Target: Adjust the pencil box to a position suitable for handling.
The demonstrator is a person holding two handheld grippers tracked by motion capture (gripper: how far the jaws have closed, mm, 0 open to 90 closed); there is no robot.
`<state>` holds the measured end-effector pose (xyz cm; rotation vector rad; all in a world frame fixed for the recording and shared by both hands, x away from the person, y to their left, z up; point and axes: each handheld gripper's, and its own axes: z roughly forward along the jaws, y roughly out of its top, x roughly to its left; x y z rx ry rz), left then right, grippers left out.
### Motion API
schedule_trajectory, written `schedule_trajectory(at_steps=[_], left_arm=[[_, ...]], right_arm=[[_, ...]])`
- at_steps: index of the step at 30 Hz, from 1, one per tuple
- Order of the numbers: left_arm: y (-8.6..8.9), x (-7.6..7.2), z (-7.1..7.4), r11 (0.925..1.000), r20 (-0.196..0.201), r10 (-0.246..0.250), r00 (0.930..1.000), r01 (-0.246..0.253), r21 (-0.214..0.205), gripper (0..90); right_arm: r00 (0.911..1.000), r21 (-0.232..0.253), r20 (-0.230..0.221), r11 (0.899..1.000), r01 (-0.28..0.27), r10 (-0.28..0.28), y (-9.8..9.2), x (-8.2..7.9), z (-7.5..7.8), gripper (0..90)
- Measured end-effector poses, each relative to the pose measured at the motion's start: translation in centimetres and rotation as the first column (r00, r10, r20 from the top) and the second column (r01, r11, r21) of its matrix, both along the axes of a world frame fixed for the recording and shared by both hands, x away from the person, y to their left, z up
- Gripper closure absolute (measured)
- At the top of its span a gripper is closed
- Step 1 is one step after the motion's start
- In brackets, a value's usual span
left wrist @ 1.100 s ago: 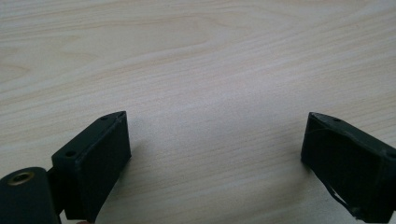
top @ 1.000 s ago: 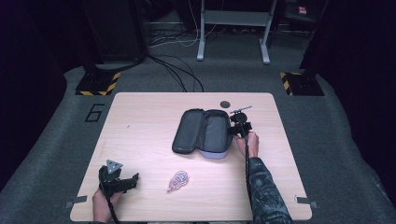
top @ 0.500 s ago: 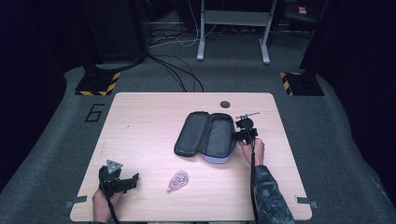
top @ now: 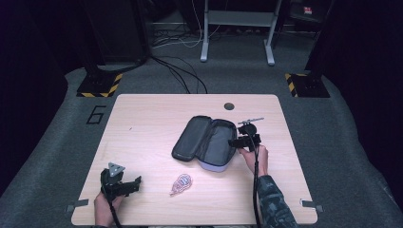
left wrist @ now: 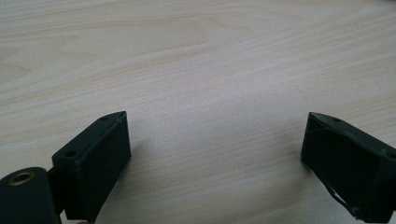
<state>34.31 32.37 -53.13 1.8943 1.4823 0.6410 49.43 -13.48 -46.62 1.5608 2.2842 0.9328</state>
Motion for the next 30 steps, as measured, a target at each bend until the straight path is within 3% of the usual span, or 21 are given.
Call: schedule_trajectory(at_steps=[2, 3, 9, 12, 13, 15, 17, 18, 19, 20, 22, 23, 24, 25, 26, 27, 28, 30], left_arm=[[0.0, 0.0, 0.0, 1.0000, 0.000, 0.000, 1.0000, 0.000, 0.000, 8.2], [0.0, 0.0, 0.0, 1.0000, 0.001, 0.000, 1.0000, 0.000, 0.000, 8.2], [0.0, 0.0, 0.0, 1.0000, 0.000, 0.000, 1.0000, 0.000, 0.000, 8.2], [0.0, 0.0, 0.0, 1.0000, 0.000, 0.000, 1.0000, 0.000, 0.000, 8.2], [0.0, 0.0, 0.0, 1.0000, 0.000, 0.000, 1.0000, 0.000, 0.000, 8.2], [0.0, 0.0, 0.0, 1.0000, 0.000, 0.000, 1.0000, 0.000, 0.000, 8.2], [0.0, 0.0, 0.0, 1.0000, 0.005, 0.001, 1.0000, -0.001, -0.002, 8.2], [0.0, 0.0, 0.0, 1.0000, 0.004, 0.001, 1.0000, -0.001, -0.002, 8.2], [0.0, 0.0, 0.0, 1.0000, 0.004, 0.001, 1.0000, -0.001, -0.002, 8.2], [0.0, 0.0, 0.0, 1.0000, 0.005, 0.001, 1.0000, -0.001, -0.002, 8.2], [0.0, 0.0, 0.0, 1.0000, 0.005, 0.001, 1.0000, -0.001, -0.002, 8.2], [0.0, 0.0, 0.0, 1.0000, 0.005, 0.001, 1.0000, -0.001, -0.002, 8.2], [0.0, 0.0, 0.0, 1.0000, 0.005, 0.001, 1.0000, -0.001, -0.002, 8.2], [0.0, 0.0, 0.0, 1.0000, 0.005, 0.001, 1.0000, -0.001, -0.002, 8.2], [0.0, 0.0, 0.0, 1.0000, 0.005, 0.001, 1.0000, -0.001, -0.002, 8.2], [0.0, 0.0, 0.0, 1.0000, 0.005, 0.001, 1.0000, -0.001, -0.002, 8.2], [0.0, 0.0, 0.0, 1.0000, 0.005, 0.001, 1.0000, -0.001, -0.002, 8.2], [0.0, 0.0, 0.0, 1.0000, 0.005, 0.001, 1.0000, -0.001, -0.002, 8.2]], right_arm=[[0.9999, 0.006, 0.003, 1.000, -0.011, 0.011, -0.1, -0.2, 0.2, 43.5], [0.9995, 0.023, 0.014, 0.999, -0.028, 0.028, -0.1, -1.0, 0.4, 42.7], [0.9944, 0.026, 0.037, 0.995, -0.100, 0.099, 0.3, -3.6, 0.9, 38.3], [0.9854, 0.048, 0.046, 0.985, -0.166, 0.164, 0.6, -5.0, 0.9, 35.8], [0.9746, 0.044, 0.049, 0.974, -0.221, 0.218, 1.1, -6.0, 0.8, 35.6], [0.9716, 0.042, 0.055, 0.972, -0.232, 0.230, 1.5, -6.5, 0.8, 35.6], [0.9541, 0.042, 0.071, 0.955, -0.294, 0.291, 2.5, -7.1, 0.5, 36.3], [0.9523, 0.032, 0.056, 0.953, -0.302, 0.300, 2.9, -7.2, 0.5, 36.9], [0.9467, 0.017, 0.041, 0.947, -0.320, 0.319, 3.6, -7.2, 0.2, 38.9], [0.9374, -0.008, 0.028, 0.938, -0.347, 0.347, 4.6, -7.1, -0.3, 46.9], [0.9373, -0.014, 0.019, 0.938, -0.348, 0.348, 5.0, -7.0, -0.5, 51.6], [0.9323, -0.025, 0.012, 0.932, -0.361, 0.362, 5.5, -6.9, -0.8, 54.6], [0.9288, -0.038, -0.005, 0.928, -0.371, 0.371, 6.4, -6.7, -1.2, 66.6], [0.9288, -0.038, -0.005, 0.928, -0.371, 0.371, 6.4, -6.7, -1.2, 66.6], [0.9261, -0.047, -0.009, 0.925, -0.377, 0.377, 7.1, -6.5, -1.7, 75.9], [0.9261, -0.047, -0.009, 0.925, -0.377, 0.377, 7.1, -6.5, -1.7, 75.9], [0.9263, -0.053, -0.006, 0.925, -0.376, 0.377, 7.8, -6.4, -1.8, 81.4], [0.9269, -0.051, -0.007, 0.926, -0.375, 0.375, 8.1, -6.3, -1.8, 82.5]])
